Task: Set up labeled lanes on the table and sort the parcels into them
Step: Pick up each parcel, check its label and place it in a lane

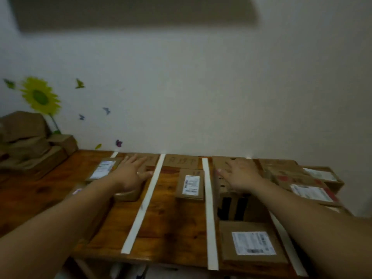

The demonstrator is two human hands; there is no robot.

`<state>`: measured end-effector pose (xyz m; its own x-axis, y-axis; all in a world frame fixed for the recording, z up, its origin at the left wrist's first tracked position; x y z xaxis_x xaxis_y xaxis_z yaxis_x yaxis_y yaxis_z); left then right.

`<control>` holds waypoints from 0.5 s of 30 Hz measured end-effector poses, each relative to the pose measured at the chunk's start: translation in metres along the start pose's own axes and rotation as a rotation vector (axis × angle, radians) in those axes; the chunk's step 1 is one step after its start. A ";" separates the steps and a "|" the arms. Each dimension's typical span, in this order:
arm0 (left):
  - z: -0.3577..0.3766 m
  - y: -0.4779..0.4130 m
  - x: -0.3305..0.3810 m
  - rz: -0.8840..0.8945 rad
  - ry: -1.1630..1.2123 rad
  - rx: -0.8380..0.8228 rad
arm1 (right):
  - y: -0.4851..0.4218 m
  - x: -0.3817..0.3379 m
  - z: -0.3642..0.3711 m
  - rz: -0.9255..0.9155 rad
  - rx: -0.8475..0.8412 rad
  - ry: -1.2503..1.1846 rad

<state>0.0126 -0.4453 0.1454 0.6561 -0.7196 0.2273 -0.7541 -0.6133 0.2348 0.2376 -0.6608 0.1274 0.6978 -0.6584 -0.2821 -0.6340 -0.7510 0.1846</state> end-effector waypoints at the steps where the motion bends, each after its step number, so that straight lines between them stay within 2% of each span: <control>1: -0.004 0.004 -0.022 -0.021 0.021 0.007 | -0.010 -0.025 0.005 -0.038 -0.008 0.013; 5: -0.019 0.019 -0.109 -0.135 0.099 0.040 | -0.058 -0.123 0.030 -0.165 -0.079 0.038; 10: -0.033 0.015 -0.240 -0.361 0.111 0.013 | -0.127 -0.248 0.065 -0.327 -0.127 0.061; 15: -0.079 0.007 -0.349 -0.518 0.175 0.059 | -0.195 -0.373 0.090 -0.463 -0.173 0.018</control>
<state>-0.2195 -0.1726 0.1428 0.9332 -0.2570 0.2510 -0.3284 -0.8937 0.3058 0.0710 -0.2639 0.1122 0.8998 -0.2529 -0.3555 -0.1920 -0.9613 0.1978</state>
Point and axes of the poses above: each hand's wrist, its own y-axis away from the middle knuckle, its own z-axis out of the palm, x = y × z, the point moved 7 cm from there along -y, towards the middle knuckle, and after that the axes turned 8 degrees about -x, right-handed, at the moved point
